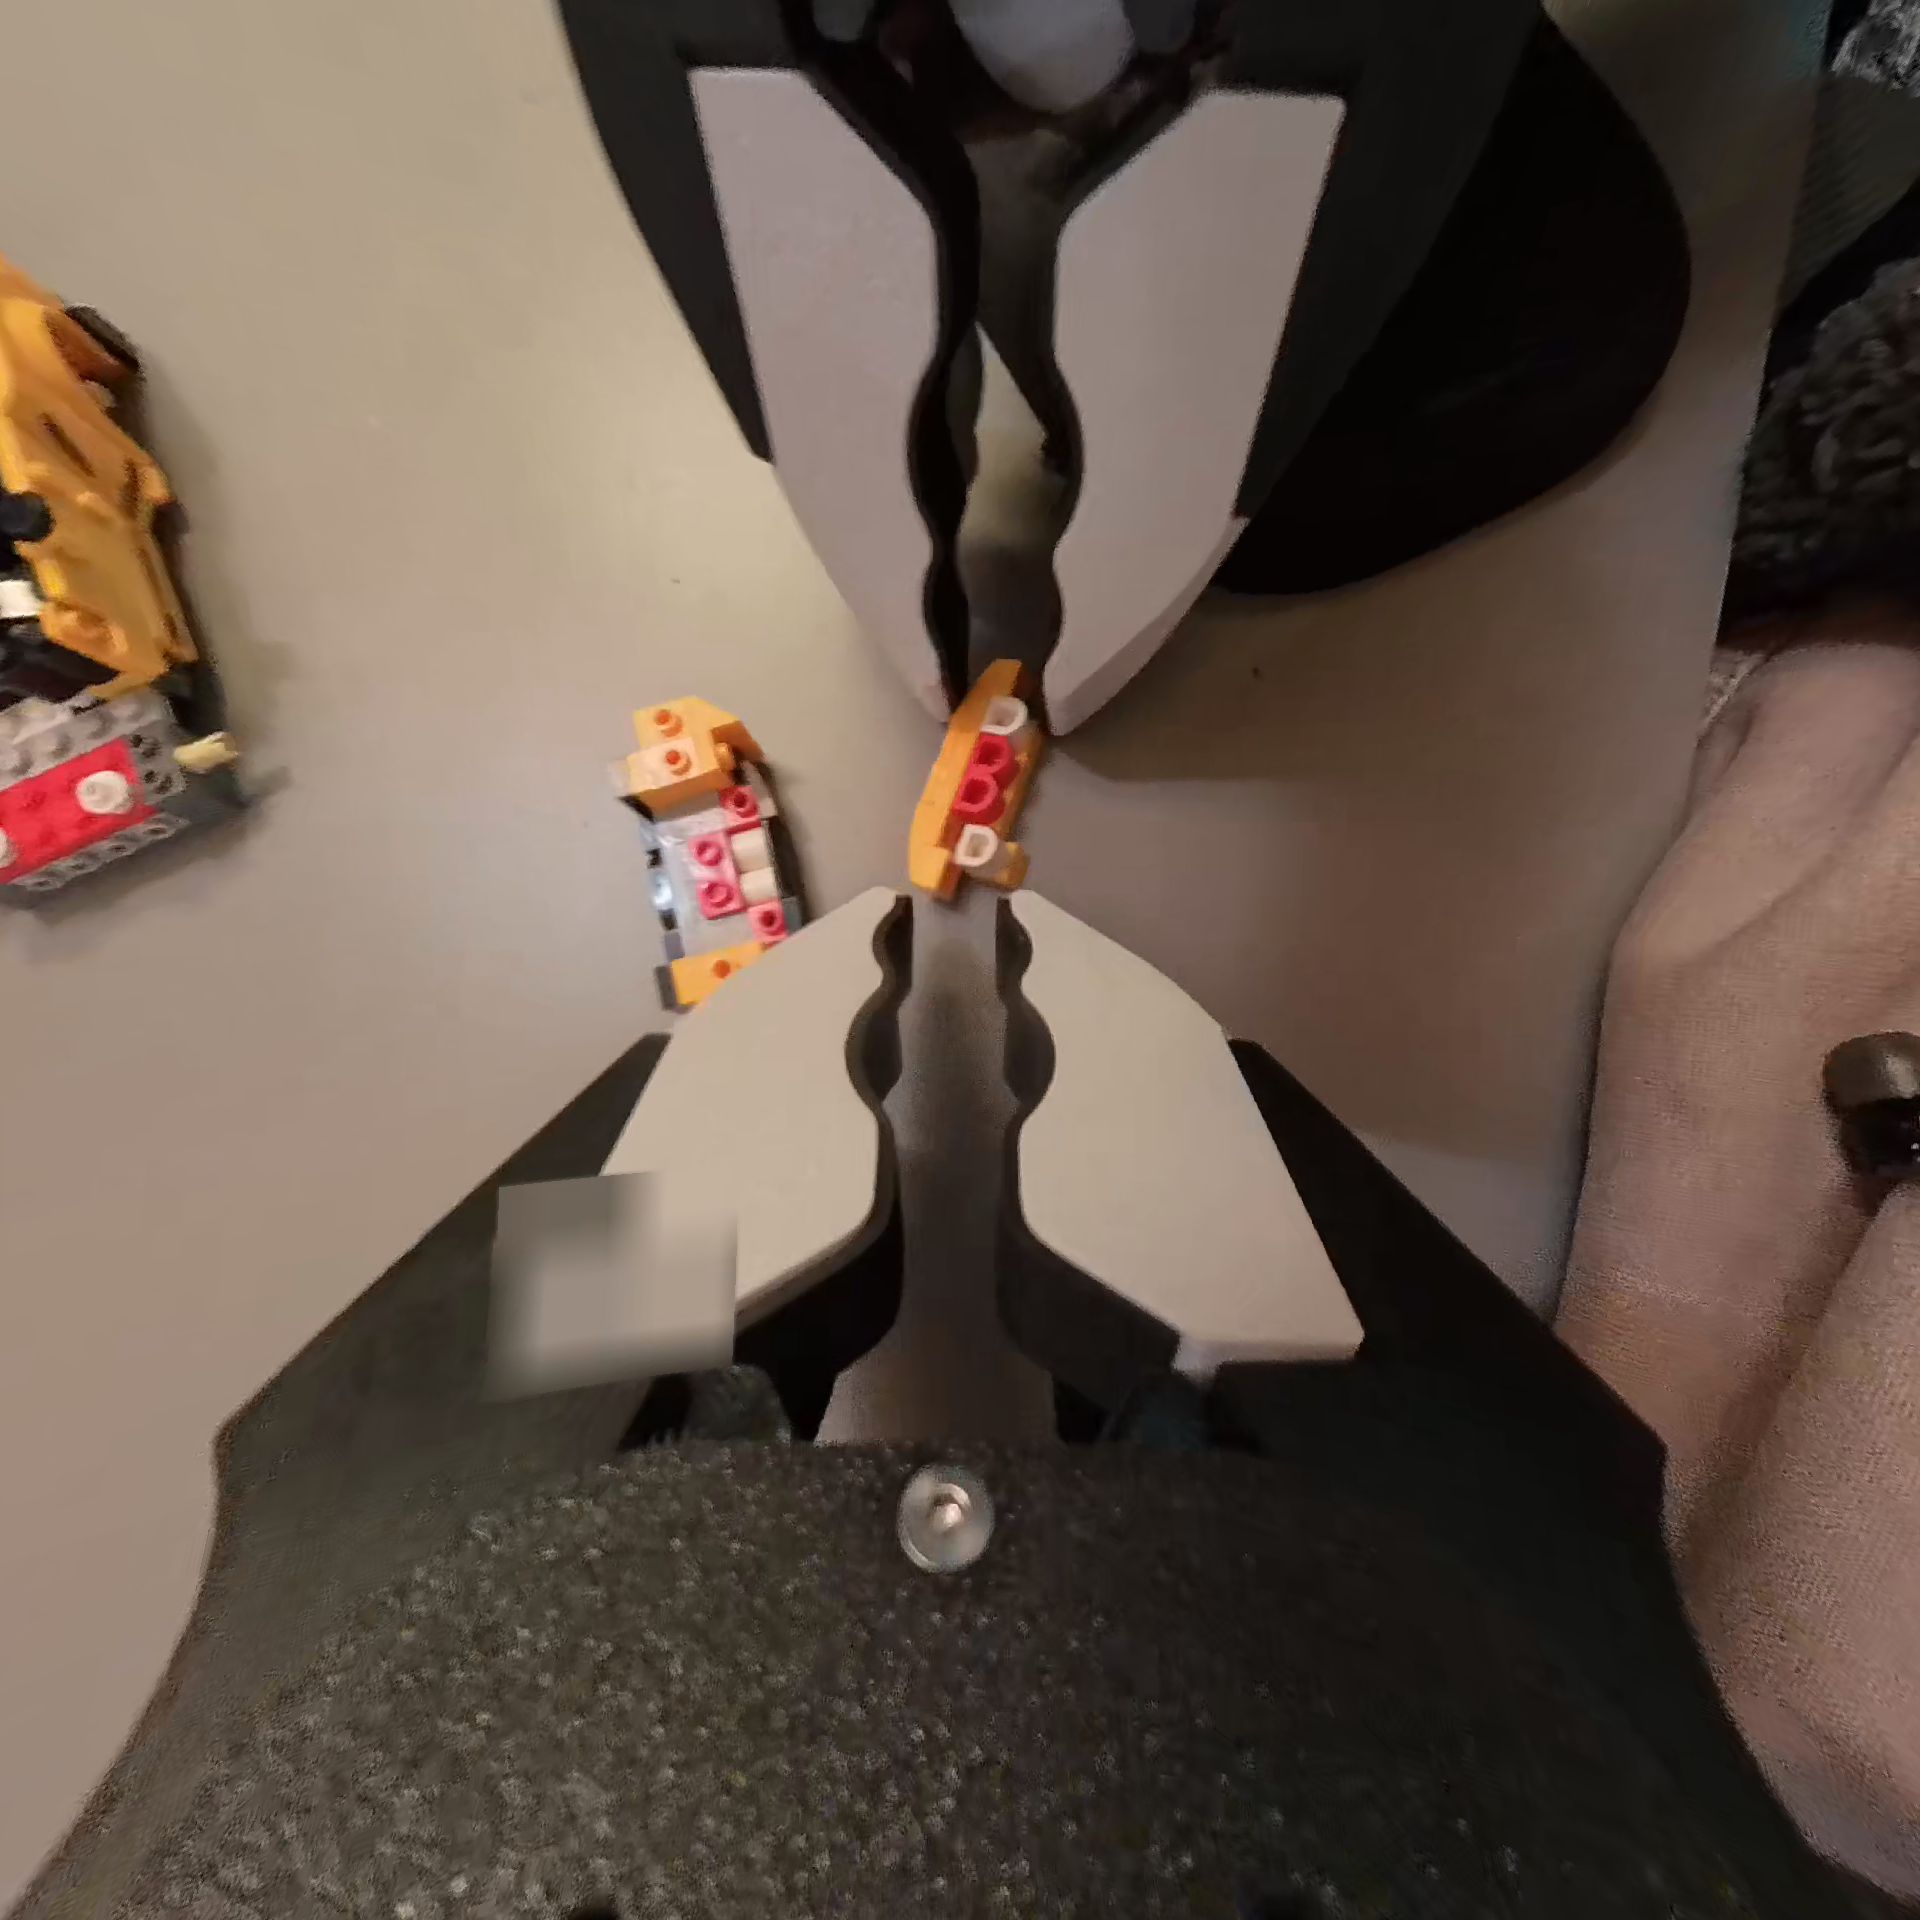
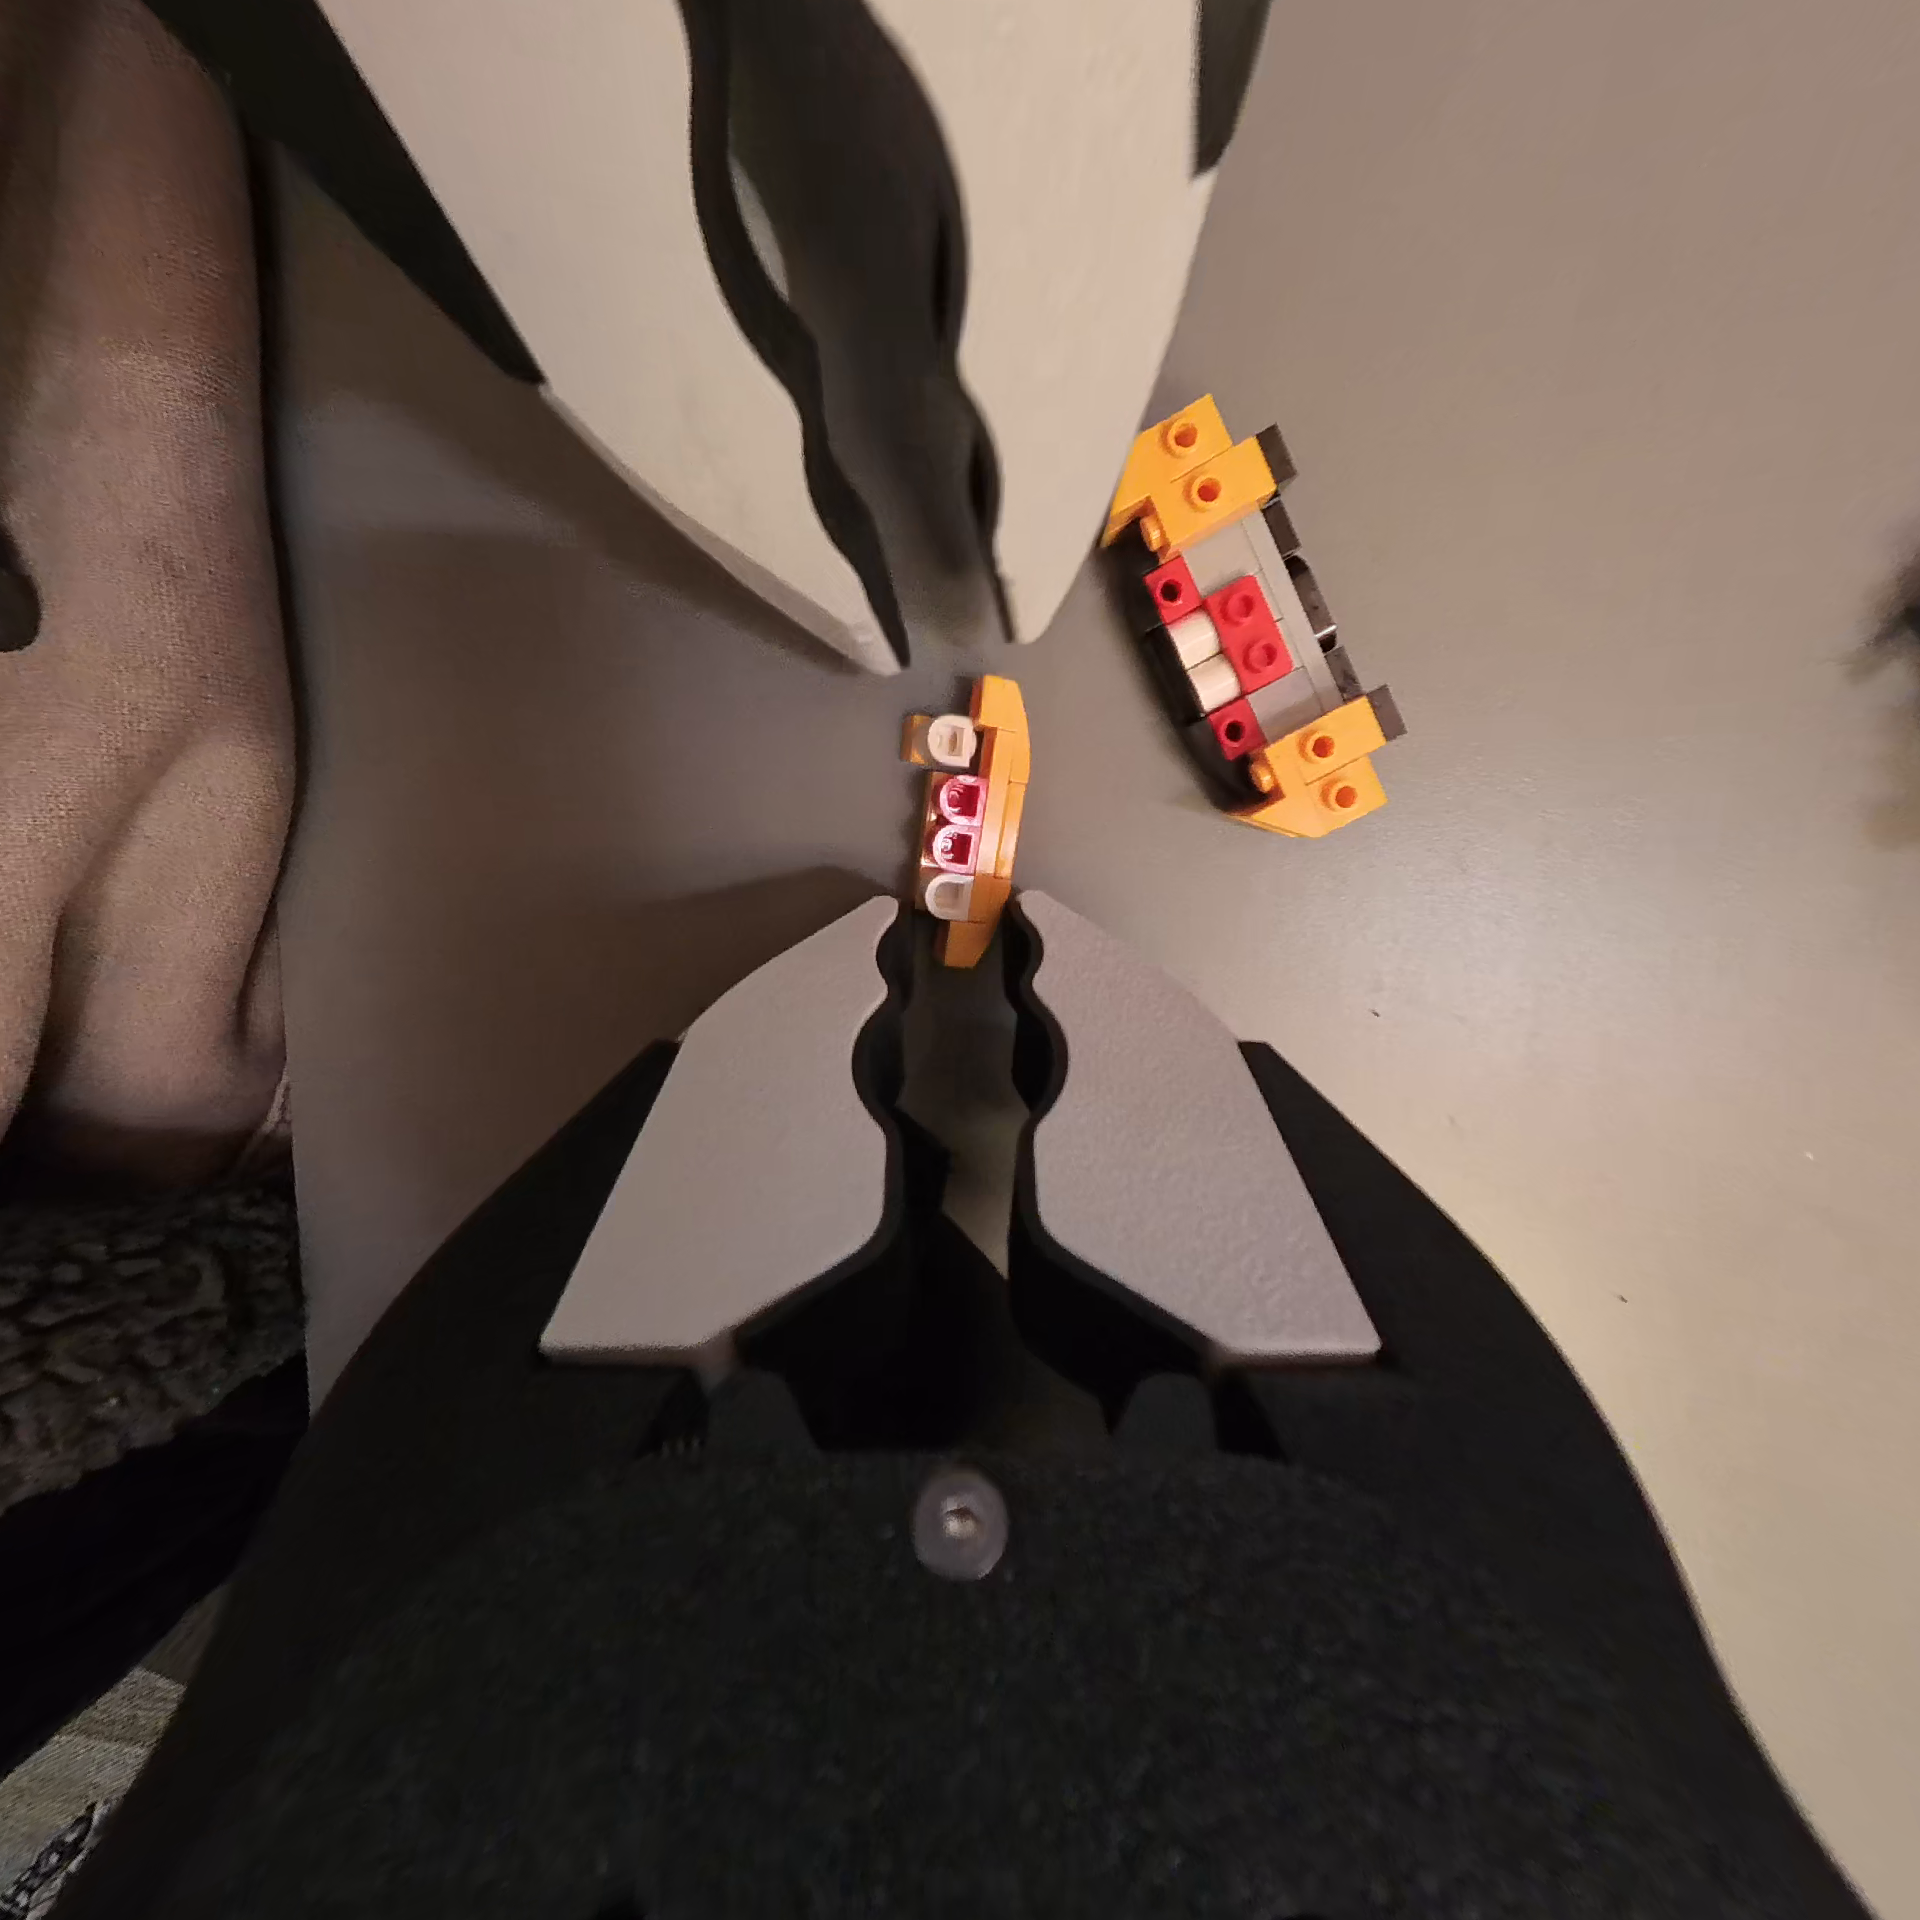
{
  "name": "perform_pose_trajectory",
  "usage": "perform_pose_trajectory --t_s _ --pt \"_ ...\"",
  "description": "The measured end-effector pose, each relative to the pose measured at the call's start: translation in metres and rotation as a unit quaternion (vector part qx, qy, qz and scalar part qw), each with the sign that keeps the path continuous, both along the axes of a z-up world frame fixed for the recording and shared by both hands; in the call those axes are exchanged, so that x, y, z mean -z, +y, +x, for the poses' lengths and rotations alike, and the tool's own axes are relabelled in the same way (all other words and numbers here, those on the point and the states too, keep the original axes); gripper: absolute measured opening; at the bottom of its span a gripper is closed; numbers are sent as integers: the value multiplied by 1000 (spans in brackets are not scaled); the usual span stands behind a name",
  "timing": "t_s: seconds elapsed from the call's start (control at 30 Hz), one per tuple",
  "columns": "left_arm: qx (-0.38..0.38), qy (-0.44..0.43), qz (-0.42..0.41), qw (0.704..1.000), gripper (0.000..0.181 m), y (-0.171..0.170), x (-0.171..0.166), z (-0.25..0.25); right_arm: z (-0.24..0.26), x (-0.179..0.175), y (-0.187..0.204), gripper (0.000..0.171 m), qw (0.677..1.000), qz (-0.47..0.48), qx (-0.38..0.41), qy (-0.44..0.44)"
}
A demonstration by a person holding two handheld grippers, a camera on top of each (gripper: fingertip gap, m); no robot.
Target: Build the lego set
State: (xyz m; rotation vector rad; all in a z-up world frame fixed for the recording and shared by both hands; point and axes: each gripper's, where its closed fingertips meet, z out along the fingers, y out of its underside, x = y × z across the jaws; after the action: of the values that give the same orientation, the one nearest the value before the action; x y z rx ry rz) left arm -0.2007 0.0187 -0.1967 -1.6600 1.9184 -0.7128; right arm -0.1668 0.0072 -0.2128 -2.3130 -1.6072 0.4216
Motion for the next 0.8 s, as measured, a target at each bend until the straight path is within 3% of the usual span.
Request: perform_pose_trajectory --t_s 0.13,0.8 --pt "0 0 -14 1000 24 3 2 2 -2 0 -2 16 1000 -1 -1 3" --pt "64 1 -60 996 18 -13 9 6 -5 -1 -11 16 999 1 -34 13"
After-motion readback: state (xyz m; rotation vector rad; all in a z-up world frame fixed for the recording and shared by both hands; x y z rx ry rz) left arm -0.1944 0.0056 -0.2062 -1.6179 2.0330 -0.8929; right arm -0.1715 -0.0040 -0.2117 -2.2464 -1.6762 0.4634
